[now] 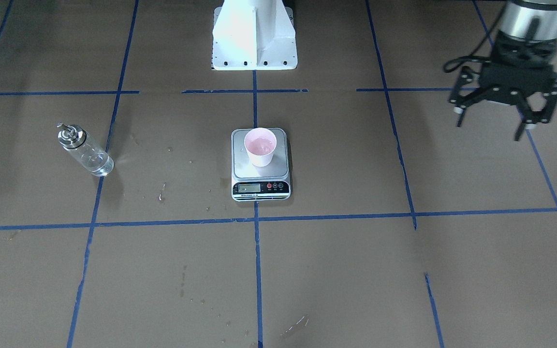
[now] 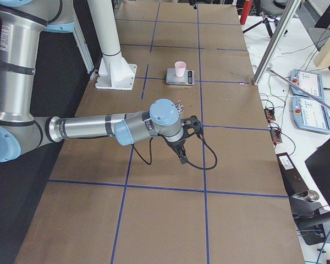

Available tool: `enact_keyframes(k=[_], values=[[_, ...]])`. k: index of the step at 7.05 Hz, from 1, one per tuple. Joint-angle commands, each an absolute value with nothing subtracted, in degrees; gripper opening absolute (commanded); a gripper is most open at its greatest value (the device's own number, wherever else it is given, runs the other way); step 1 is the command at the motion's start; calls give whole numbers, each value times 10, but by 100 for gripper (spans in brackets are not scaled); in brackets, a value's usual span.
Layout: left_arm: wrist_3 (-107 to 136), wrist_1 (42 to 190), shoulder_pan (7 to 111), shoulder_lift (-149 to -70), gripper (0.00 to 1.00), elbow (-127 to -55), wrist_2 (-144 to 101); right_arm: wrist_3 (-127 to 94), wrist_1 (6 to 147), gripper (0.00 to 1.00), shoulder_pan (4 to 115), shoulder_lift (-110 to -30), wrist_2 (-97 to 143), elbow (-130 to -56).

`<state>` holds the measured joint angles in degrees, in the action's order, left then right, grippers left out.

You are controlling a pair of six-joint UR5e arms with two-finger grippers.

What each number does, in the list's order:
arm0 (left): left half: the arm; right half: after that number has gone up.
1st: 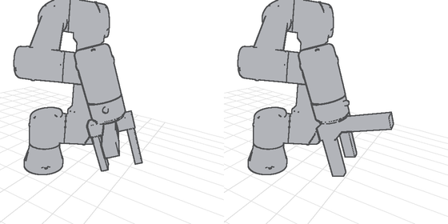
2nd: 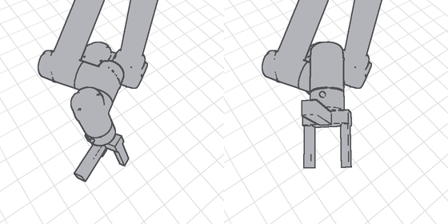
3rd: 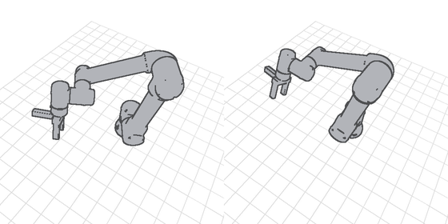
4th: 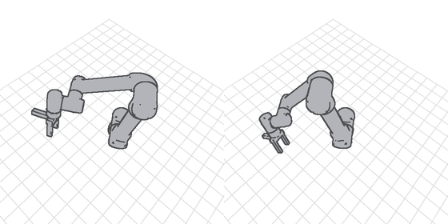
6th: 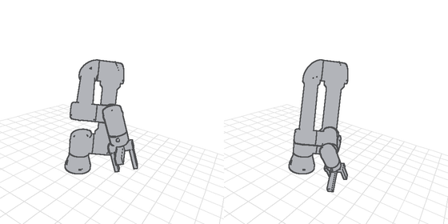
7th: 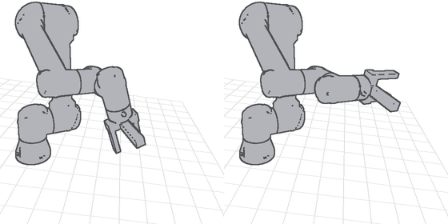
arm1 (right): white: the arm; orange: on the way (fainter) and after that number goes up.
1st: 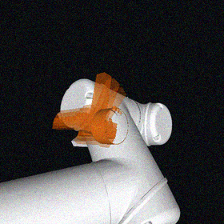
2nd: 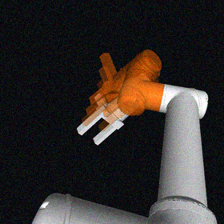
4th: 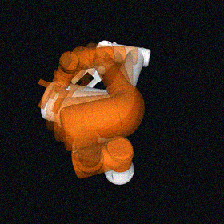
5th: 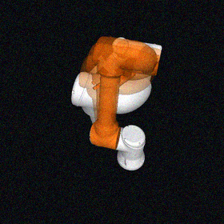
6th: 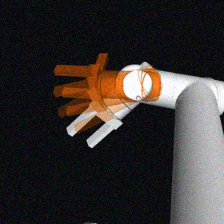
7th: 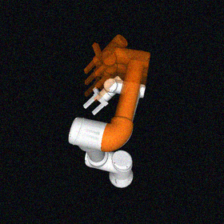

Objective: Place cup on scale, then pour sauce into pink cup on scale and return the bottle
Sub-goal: 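Release the cup and withdraw the left gripper away from the scale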

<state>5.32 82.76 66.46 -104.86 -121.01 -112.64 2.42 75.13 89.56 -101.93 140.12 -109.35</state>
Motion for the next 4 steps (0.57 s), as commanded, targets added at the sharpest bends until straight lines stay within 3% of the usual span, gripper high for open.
enact_keyframes(k=[1, 4], values=[[-84, 829, 795, -962, 100, -1121, -1182, -23, 751, 100, 895, -1019, 1408, -1121], [-87, 833, 927, -954, 100, -996, -1210, -139, 753, 100, 842, -1020, 1412, -1188]])
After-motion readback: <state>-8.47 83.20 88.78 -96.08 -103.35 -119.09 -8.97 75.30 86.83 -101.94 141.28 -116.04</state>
